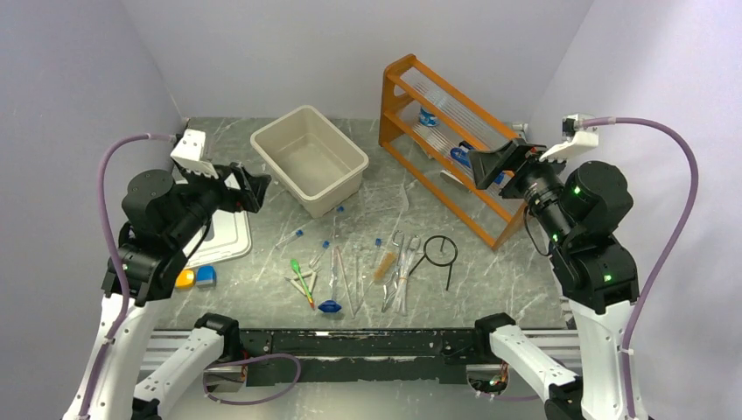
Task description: Organize the chemistry lab equipment
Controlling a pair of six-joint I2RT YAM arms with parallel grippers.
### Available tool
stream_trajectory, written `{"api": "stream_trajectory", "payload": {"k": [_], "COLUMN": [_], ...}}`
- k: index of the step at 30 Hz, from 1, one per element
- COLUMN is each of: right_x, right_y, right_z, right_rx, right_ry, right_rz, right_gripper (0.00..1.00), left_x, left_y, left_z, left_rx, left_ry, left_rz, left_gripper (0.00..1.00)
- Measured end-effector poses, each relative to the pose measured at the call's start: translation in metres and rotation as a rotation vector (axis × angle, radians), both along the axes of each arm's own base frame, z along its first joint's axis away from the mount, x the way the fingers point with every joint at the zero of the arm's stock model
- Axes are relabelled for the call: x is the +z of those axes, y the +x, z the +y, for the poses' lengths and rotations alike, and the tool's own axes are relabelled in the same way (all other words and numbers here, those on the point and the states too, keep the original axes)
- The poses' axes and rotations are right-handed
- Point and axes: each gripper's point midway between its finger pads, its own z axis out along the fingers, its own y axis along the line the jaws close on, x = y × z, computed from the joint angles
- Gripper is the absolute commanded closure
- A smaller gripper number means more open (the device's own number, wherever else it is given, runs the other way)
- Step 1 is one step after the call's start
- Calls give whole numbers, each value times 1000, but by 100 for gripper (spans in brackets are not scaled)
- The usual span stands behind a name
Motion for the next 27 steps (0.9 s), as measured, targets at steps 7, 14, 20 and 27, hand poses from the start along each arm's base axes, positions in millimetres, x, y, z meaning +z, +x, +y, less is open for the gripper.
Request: {"api": "stream_trajectory", "payload": {"k": [7,14,20,27], "right_x": [-19,-56,-81,-102], "right_y": [2,9,18,31], "right_z": [5,10,17,25], "right_rx": [27,41,60,65], "right_ry": [-6,-20,-16,27], "right_rz": [73,195,272,305], "right_gripper": [5,8,13,19], "left_x": [-4,-7,-17,-69], "left_y": [-3,-11,-7,-21], "left_z": [-29,-72,-108,-201], "left_rx": [-154,-391,-522,-666], "left_ry": [-49,-177,-333,-342], "left_rz": [-37,-81,3,269], "left_gripper": [3,5,11,20]}}
